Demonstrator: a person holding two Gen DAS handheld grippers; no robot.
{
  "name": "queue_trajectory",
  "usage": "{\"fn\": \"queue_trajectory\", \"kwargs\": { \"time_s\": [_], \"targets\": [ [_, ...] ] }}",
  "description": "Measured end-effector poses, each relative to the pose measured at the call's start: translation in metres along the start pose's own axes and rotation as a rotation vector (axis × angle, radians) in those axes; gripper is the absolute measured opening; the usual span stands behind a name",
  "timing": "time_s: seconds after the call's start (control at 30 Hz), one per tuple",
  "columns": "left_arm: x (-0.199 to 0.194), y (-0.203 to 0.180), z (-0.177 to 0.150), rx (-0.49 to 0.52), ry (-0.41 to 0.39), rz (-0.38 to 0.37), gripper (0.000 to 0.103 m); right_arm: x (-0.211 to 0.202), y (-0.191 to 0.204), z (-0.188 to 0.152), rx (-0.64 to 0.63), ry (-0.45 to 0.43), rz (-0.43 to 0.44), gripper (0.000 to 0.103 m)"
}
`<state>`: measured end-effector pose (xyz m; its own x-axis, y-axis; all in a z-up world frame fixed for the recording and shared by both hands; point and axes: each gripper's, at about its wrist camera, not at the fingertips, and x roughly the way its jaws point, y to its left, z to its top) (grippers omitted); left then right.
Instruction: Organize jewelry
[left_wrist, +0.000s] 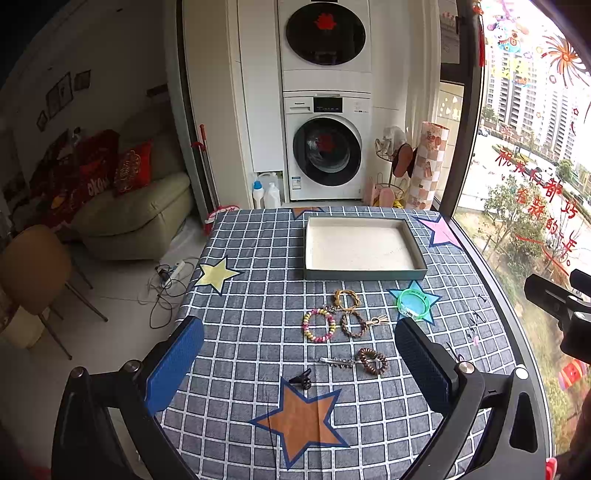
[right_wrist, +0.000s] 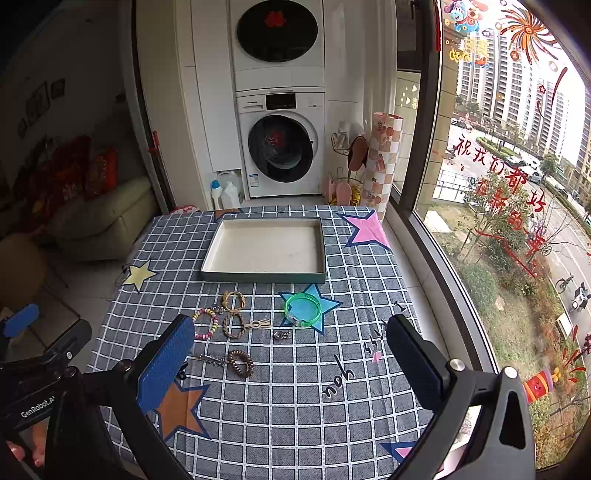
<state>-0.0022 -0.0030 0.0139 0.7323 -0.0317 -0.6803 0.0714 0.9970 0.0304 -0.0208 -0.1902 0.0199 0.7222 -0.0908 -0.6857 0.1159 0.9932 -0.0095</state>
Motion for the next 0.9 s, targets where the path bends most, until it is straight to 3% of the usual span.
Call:
{"fn": "queue_trajectory", "kwargs": {
  "time_s": [0.43, 0.63, 0.9],
  "targets": [
    [0.007, 0.001, -0.009, -0.010, 0.031, -0.012, 0.103, 0.007, 0.004, -0.004, 0.004, 0.024, 0.008, 0.103],
    [0.040, 0.016, -0.029, -0.042, 0.164, -0.011, 0.103, 0.024, 0.000, -0.014, 0.028, 0.102, 0.009, 0.103],
    [0.107, 0.036, -0.070, -0.082, 0.369, -0.013, 0.103, 0.073, -0.001, -0.043, 0.033, 0.274, 0.001, 0.103]
  ]
}}
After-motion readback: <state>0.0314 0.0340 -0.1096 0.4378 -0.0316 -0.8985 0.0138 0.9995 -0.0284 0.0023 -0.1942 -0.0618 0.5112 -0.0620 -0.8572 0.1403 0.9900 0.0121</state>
